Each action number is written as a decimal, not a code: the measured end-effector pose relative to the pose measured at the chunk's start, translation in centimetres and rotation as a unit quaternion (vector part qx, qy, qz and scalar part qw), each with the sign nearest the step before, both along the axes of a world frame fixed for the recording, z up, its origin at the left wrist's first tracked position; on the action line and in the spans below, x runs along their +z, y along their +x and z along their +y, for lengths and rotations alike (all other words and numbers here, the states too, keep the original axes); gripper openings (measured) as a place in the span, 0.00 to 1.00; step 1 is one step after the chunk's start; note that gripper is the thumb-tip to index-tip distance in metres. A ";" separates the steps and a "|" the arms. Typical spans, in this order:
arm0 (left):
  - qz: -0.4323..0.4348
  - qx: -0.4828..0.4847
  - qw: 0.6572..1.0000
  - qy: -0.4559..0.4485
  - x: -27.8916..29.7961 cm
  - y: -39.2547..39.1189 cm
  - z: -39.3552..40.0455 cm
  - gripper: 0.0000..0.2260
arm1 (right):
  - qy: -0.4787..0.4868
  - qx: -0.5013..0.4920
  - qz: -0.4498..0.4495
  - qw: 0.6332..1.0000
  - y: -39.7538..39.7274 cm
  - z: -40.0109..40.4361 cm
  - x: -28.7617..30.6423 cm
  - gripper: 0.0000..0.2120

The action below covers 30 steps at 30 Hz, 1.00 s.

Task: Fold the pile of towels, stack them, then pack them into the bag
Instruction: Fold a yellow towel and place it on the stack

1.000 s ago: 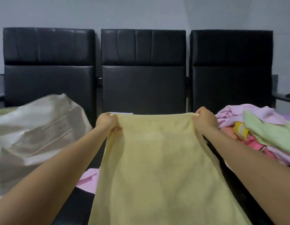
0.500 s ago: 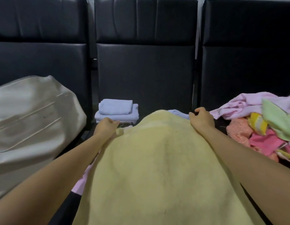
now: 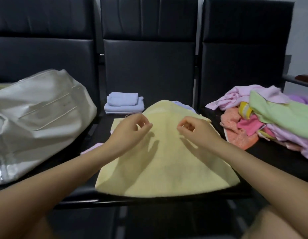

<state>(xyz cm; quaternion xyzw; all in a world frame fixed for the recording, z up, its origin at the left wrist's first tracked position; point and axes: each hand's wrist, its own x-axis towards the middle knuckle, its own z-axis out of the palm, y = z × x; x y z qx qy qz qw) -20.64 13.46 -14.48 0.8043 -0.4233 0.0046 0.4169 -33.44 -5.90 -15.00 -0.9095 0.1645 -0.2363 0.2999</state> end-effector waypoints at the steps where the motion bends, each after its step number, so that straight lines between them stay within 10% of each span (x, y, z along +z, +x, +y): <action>1: -0.026 -0.029 0.999 0.015 -0.3 -1.0 0.6 0.06 | -0.006 0.032 0.023 0.999 -0.9 0.5 0.0 0.07; 10: -0.170 -0.249 0.932 0.200 -6.1 -3.9 3.3 0.11 | -0.040 0.195 0.161 0.967 -5.3 3.2 -3.0 0.06; 16: -0.211 -0.278 0.923 0.165 -7.3 -2.9 4.0 0.09 | -0.165 0.262 0.178 0.934 -5.9 3.6 -5.0 0.16; 26: -0.361 -0.222 0.896 0.133 -7.4 -3.8 3.2 0.10 | -0.147 0.209 0.122 0.959 -4.8 3.4 -4.5 0.03; 30: -0.266 -0.111 0.950 0.120 -5.2 -3.2 2.3 0.08 | -0.140 0.186 0.100 0.967 -4.0 3.1 -2.9 0.07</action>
